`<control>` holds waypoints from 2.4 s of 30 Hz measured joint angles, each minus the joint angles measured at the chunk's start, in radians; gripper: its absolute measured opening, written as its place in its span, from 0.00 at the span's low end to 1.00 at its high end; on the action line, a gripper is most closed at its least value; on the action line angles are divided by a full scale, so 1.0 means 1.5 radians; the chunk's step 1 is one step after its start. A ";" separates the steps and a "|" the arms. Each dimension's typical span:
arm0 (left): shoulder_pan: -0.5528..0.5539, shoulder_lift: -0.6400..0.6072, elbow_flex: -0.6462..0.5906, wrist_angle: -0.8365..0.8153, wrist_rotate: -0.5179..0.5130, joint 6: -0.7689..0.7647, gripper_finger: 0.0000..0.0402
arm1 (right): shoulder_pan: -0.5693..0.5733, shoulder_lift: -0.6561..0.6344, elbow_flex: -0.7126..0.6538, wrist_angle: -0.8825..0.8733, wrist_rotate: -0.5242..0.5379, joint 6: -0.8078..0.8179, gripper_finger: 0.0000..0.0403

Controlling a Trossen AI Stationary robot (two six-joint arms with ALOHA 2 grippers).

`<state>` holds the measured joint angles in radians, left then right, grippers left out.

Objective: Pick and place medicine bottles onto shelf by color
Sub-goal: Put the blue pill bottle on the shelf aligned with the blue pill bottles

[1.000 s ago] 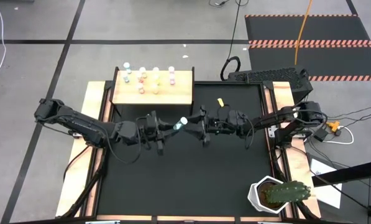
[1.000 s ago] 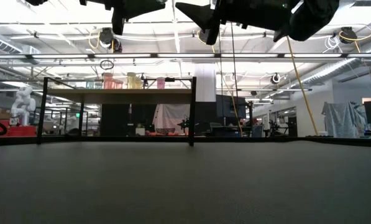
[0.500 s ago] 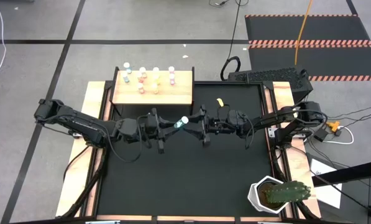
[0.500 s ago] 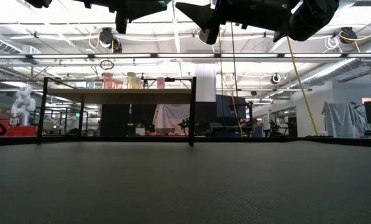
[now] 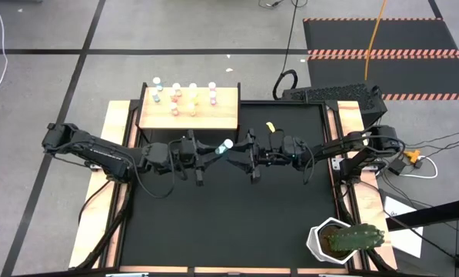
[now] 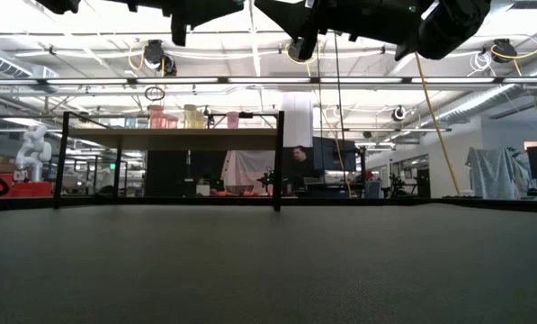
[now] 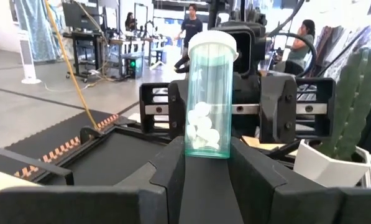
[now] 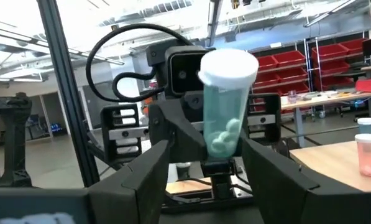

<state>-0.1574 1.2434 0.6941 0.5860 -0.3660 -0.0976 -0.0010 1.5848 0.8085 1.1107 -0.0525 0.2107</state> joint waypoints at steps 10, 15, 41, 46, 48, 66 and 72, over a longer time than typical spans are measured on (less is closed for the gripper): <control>0.000 0.048 0.000 0.059 0.009 0.010 0.29 | -0.005 0.000 0.000 0.035 0.035 0.001 0.53; 0.000 0.088 0.000 0.116 0.012 0.011 0.29 | -0.010 0.000 0.000 0.018 0.016 0.007 0.52; 0.045 -0.047 0.001 -0.055 -0.068 -0.099 0.77 | -0.052 -0.087 0.000 -0.301 -0.001 -0.107 0.27; 0.068 0.022 0.025 -0.089 0.079 -0.089 0.70 | -0.052 -0.087 0.035 -0.459 -0.001 -0.177 0.27; 0.068 0.046 0.061 -0.105 0.103 -0.056 0.68 | -0.052 -0.085 0.049 -0.495 -0.001 -0.186 0.27; 0.113 0.141 0.218 -0.322 0.149 0.022 0.64 | -0.052 -0.085 0.050 -0.484 -0.001 -0.171 0.27; 0.113 0.140 0.218 -0.309 0.168 0.042 0.48 | -0.052 -0.085 0.050 -0.490 -0.001 -0.168 0.27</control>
<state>0.0116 1.4541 1.0214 0.1220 -0.1134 -0.0345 -0.0788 1.4574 0.8837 0.3763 -0.0540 -0.0420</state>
